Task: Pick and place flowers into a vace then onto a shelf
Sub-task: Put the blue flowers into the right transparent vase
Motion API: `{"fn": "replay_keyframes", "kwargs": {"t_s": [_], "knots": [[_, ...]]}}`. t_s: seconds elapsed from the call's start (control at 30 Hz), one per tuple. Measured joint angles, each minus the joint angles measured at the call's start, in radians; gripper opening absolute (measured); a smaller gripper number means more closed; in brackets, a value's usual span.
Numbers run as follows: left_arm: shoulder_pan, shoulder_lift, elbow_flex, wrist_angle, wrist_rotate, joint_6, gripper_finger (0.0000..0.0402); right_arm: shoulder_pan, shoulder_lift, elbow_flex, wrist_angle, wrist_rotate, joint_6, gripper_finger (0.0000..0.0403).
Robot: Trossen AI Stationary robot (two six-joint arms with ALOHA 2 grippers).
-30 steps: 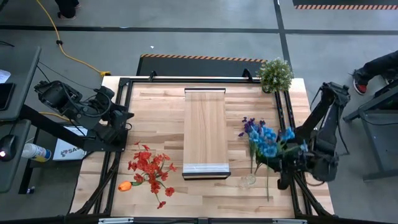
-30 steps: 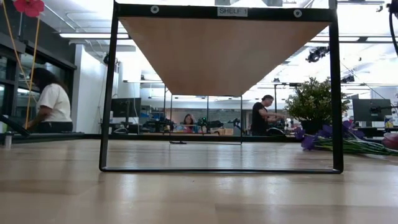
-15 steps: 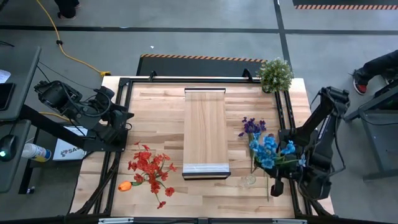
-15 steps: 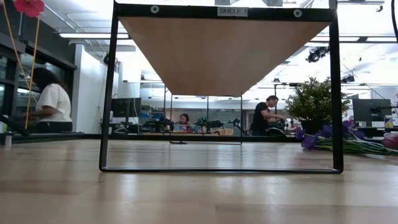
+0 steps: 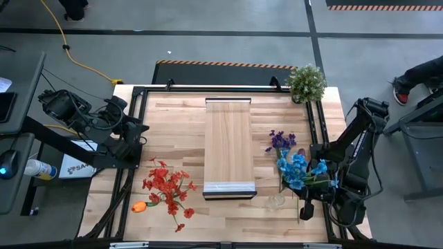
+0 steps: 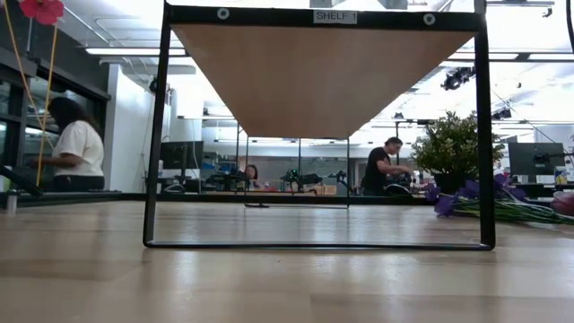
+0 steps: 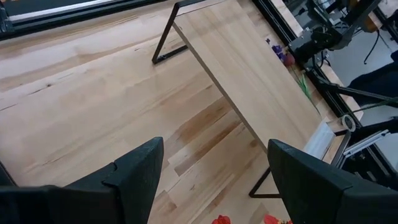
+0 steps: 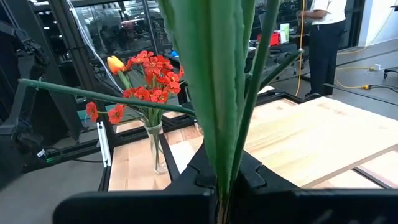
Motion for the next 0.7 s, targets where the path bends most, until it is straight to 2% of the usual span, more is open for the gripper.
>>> {"fn": "replay_keyframes", "kwargs": {"t_s": [0.27, 0.5, 0.7], "knots": [[0.0, 0.0, 0.0, 0.0, 0.026, -0.002, 0.0321, 0.0, -0.002, 0.0, 0.007, 0.005, -0.005, 0.0003], [0.0, 0.0, 0.0, 0.0, 0.026, -0.002, 0.0321, 0.0, -0.016, 0.0, 0.075, 0.034, -0.087, 0.0003], [0.0, 0.0, 0.0, 0.0, 0.026, -0.002, 0.0319, 0.0, -0.042, 0.0, 0.106, 0.007, -0.108, 0.0004]]}}
